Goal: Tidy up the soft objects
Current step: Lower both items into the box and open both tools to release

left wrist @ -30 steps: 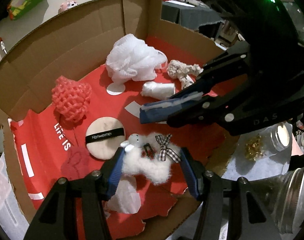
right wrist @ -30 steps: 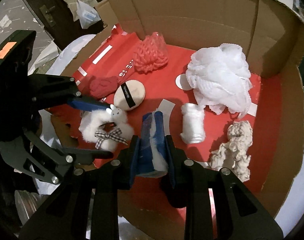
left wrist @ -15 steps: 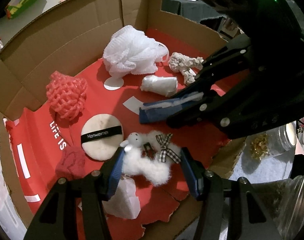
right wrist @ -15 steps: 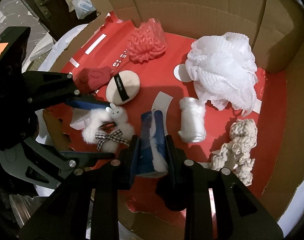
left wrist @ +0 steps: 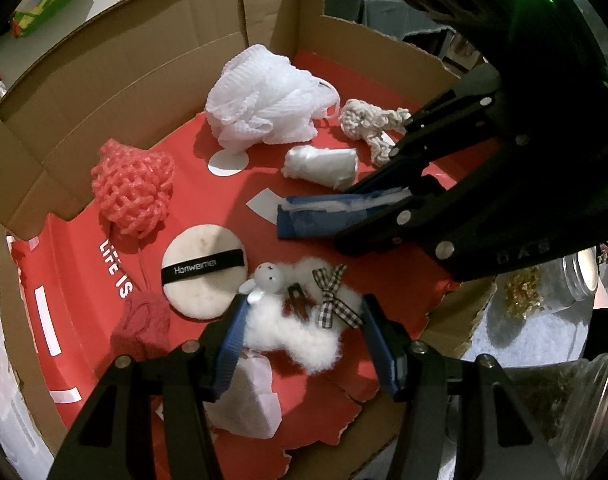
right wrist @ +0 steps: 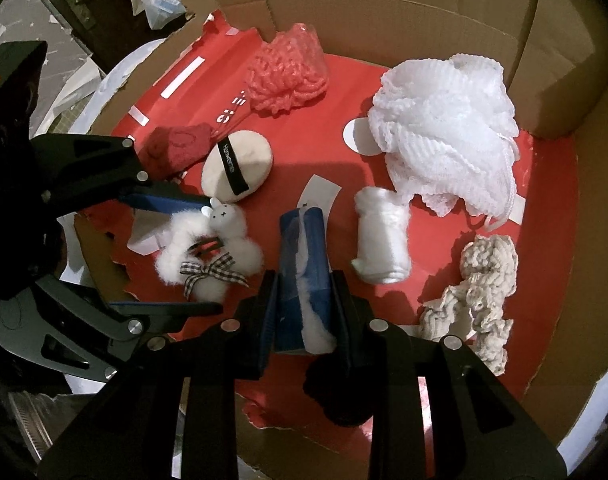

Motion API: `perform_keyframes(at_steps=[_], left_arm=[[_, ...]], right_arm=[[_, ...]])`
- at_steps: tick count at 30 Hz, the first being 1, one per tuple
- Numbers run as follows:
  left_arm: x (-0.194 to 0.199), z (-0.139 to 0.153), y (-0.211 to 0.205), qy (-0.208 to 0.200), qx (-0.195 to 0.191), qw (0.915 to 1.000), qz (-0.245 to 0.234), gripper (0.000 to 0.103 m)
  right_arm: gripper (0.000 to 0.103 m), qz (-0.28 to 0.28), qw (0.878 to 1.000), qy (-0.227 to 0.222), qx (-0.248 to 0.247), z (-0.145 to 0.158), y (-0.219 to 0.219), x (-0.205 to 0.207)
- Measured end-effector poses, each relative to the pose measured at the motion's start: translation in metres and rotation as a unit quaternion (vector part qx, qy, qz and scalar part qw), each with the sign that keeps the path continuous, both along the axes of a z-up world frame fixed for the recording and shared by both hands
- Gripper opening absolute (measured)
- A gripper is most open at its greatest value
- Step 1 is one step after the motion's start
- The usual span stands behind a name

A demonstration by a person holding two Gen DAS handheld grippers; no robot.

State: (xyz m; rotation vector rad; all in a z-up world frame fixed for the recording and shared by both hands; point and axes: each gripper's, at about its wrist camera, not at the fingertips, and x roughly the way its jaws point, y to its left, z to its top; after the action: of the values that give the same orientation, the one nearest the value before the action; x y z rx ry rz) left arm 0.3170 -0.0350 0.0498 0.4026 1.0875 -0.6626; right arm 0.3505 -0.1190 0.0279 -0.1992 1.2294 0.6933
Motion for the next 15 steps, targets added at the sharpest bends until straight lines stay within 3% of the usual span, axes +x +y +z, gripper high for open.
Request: perform_keyframes(at_steps=[11,15], left_arm=[[-0.0010,0.0012,-0.0004,-0.002,-0.002,1.0000,0.002,0.060],[-0.0019,0.0030,0.0008,-0.005,-0.007,1.0000,0.004,0.065]], right_arm=[[0.026,0.001,1.000,-0.001,0.000,-0.0010,0.0020,0.0000],[0.026,0.003,1.000,-0.007,-0.002,0.0007,0.0027,-0.0009]])
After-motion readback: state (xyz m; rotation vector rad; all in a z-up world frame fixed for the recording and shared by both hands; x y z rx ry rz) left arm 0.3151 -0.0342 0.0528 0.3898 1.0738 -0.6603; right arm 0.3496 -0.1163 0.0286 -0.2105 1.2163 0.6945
